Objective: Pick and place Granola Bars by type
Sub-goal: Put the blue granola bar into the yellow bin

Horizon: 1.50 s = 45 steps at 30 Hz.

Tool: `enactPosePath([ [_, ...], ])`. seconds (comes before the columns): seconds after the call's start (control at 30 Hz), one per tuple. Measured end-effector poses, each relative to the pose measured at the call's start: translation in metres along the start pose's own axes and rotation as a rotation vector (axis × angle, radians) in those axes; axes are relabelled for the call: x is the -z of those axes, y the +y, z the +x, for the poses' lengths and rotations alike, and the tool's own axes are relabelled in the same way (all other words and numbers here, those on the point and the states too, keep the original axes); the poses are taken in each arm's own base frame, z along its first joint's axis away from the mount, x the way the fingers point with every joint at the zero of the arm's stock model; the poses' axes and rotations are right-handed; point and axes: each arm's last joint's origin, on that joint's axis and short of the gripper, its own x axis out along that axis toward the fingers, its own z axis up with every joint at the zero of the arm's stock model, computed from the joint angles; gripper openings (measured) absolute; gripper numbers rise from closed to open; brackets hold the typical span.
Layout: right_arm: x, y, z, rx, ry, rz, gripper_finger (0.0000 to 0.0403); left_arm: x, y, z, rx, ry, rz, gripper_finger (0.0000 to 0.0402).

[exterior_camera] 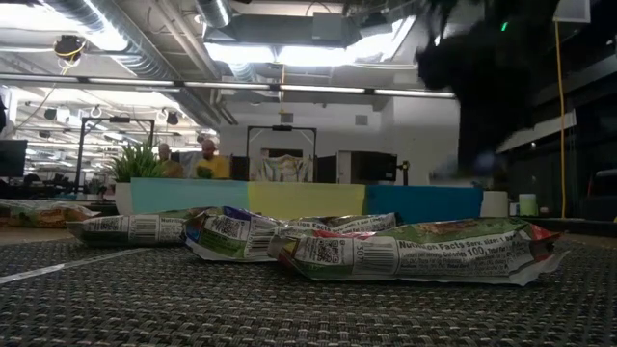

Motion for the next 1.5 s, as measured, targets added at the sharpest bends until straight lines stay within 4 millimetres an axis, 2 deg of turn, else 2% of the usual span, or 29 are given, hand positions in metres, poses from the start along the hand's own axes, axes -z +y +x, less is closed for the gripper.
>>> enactPosePath([
  [0.17, 0.011, 0.007, -0.048, -0.154, -0.18, -0.11, 0.0073, 0.0, 0.0, 0.0, 0.001, 0.001, -0.005, 0.0175],
  [0.4, 0.025, 0.023, -0.108, -0.491, -0.438, -0.363, 0.0073, 0.0, 0.0, 0.0, 0.003, 0.001, -0.005, 0.0175],
  [0.57, 0.035, 0.032, -0.141, -0.697, -0.618, -0.673, 0.0073, 0.0, 0.0, 0.0, 0.003, 0.0, -0.005, 0.0175],
  [0.7, 0.046, 0.036, -0.156, -0.809, -0.716, -0.944, 0.0073, 0.0, 0.0, 0.0, 0.003, 0.0, -0.006, 0.0175],
  [0.97, 0.048, 0.033, -0.163, -0.789, -0.794, -1.034, 0.0073, 0.0, 0.0, 0.0, 0.003, 0.0, -0.005, 0.0175],
  [1.1, 0.043, 0.03, -0.159, -0.666, -0.821, -1.008, 0.0073, 0.0, 0.0, 0.0, 0.003, -0.001, -0.006, 0.0175],
  [1.27, 0.025, 0.02, -0.148, -0.506, -0.81, -0.952, 0.0073, -0.002, 0.0, 0.0, 0.0, -0.017, -0.012, 0.0175],
  [1.5, -0.019, -0.006, -0.138, -0.479, -0.762, -0.873, 0.0073, -0.002, 0.0, 0.0, 0.001, -0.017, -0.021, 0.0175],
])
